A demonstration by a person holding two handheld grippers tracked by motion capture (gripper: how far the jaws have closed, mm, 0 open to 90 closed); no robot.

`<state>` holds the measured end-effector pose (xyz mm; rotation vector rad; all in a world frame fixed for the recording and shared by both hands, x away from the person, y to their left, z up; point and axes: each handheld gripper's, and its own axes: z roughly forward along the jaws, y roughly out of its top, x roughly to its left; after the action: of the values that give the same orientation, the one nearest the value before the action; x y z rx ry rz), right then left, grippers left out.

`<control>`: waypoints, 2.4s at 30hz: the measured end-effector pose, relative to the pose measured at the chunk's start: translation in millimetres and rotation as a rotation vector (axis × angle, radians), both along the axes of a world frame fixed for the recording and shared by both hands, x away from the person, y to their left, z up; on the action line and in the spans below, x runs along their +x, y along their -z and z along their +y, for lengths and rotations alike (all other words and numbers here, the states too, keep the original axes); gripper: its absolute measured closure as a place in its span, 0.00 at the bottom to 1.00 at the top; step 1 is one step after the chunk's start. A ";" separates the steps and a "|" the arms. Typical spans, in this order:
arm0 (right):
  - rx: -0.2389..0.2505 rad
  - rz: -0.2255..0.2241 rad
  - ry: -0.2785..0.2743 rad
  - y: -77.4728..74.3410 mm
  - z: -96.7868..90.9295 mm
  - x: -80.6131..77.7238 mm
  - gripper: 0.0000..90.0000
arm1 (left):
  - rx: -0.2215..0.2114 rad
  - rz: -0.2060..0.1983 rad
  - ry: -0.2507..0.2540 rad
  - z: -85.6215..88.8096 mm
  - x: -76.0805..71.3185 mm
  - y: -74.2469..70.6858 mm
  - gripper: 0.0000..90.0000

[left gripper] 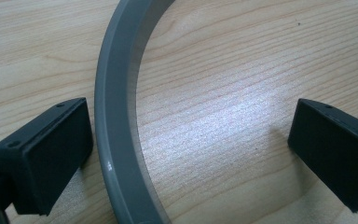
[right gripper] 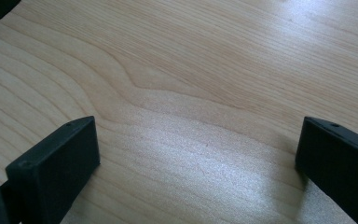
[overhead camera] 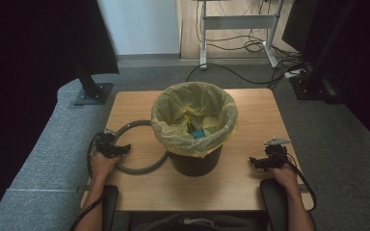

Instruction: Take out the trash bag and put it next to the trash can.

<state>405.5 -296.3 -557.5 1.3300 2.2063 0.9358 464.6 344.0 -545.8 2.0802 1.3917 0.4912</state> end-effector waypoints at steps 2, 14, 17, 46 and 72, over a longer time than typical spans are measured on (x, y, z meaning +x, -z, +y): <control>0.000 0.000 -0.003 0.0 0.0 0.1 0.00 | 0.000 0.000 0.001 0.1 0.1 0.0 0.00; -0.007 0.020 -0.053 -5.3 0.2 -1.2 0.00 | -0.016 0.064 0.029 -1.0 4.6 -6.8 0.00; 0.000 0.016 -0.065 -10.0 0.3 -1.7 0.00 | -0.010 0.072 0.037 -1.1 4.8 -10.2 0.00; 0.057 -0.008 -0.236 -85.4 20.2 -12.4 0.01 | -0.049 0.029 0.271 -31.0 -27.7 -104.6 0.02; 0.085 -0.067 -0.438 -188.0 55.4 -25.4 0.01 | -0.082 -0.029 0.527 -71.4 -55.8 -192.5 0.06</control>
<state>380.1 -240.9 -369.5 0.8421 2.4777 1.2179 408.7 272.6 -353.4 2.2450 0.7791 0.2362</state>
